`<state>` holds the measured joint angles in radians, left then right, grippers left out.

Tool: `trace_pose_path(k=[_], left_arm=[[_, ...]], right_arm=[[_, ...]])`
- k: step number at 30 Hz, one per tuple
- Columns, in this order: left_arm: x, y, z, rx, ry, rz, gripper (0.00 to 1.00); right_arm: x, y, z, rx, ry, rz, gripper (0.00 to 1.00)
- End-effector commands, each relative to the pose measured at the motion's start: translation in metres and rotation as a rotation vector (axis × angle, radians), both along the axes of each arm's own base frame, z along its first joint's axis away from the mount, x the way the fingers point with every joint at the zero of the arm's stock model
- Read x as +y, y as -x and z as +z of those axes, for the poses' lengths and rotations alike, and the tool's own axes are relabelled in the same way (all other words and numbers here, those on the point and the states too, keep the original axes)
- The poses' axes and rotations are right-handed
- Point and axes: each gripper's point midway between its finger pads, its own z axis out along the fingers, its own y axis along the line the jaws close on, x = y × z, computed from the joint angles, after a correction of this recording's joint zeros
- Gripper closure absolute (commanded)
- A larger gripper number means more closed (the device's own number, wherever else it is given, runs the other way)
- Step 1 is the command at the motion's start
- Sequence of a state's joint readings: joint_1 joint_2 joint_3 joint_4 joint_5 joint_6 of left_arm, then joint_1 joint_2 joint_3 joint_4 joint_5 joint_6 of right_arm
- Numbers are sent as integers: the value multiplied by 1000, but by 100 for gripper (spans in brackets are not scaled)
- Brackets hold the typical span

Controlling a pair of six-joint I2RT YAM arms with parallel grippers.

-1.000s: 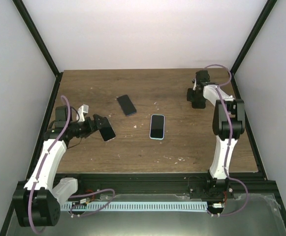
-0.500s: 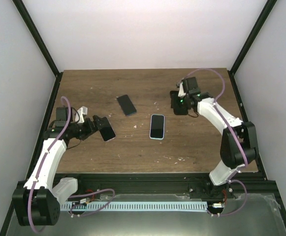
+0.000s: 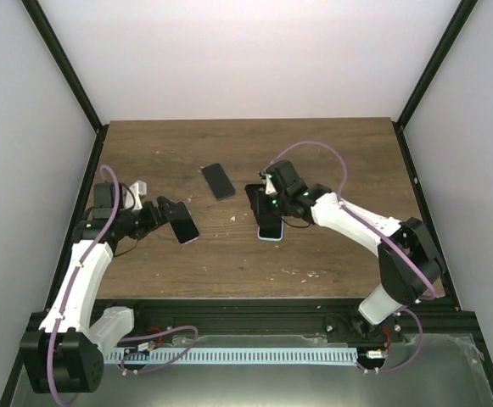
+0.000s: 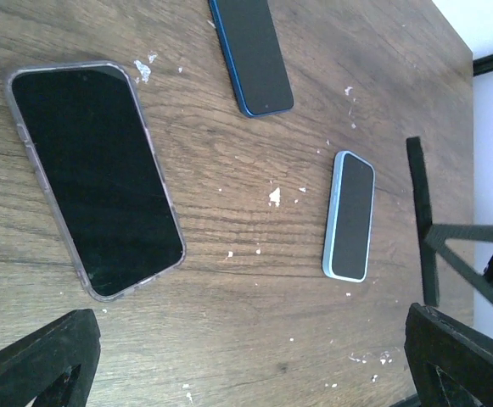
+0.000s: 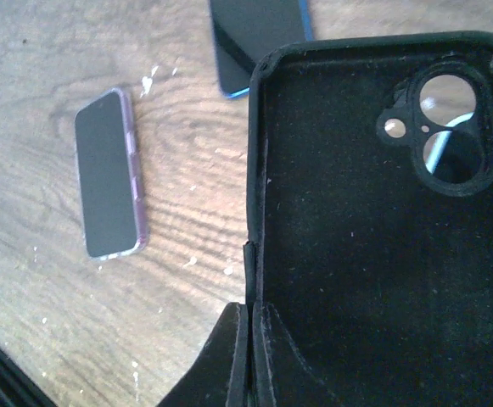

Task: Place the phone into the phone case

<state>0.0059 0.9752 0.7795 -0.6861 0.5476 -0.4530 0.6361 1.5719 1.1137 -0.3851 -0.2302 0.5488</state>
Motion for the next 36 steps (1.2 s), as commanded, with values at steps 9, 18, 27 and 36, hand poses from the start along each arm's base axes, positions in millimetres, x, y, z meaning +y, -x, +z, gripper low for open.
trace_pose_path(k=[9, 18, 27, 36], left_arm=[[4, 2, -1, -2, -20, 29, 2], [4, 3, -3, 1, -20, 25, 2], [4, 3, -5, 0, -19, 22, 2], [3, 5, -3, -10, -20, 17, 2]], right_arm=[[79, 33, -32, 80, -53, 36, 99], [93, 37, -67, 128, -15, -8, 99], [93, 35, -77, 122, 13, -5, 84], [93, 3, -34, -132, 88, 114, 45]])
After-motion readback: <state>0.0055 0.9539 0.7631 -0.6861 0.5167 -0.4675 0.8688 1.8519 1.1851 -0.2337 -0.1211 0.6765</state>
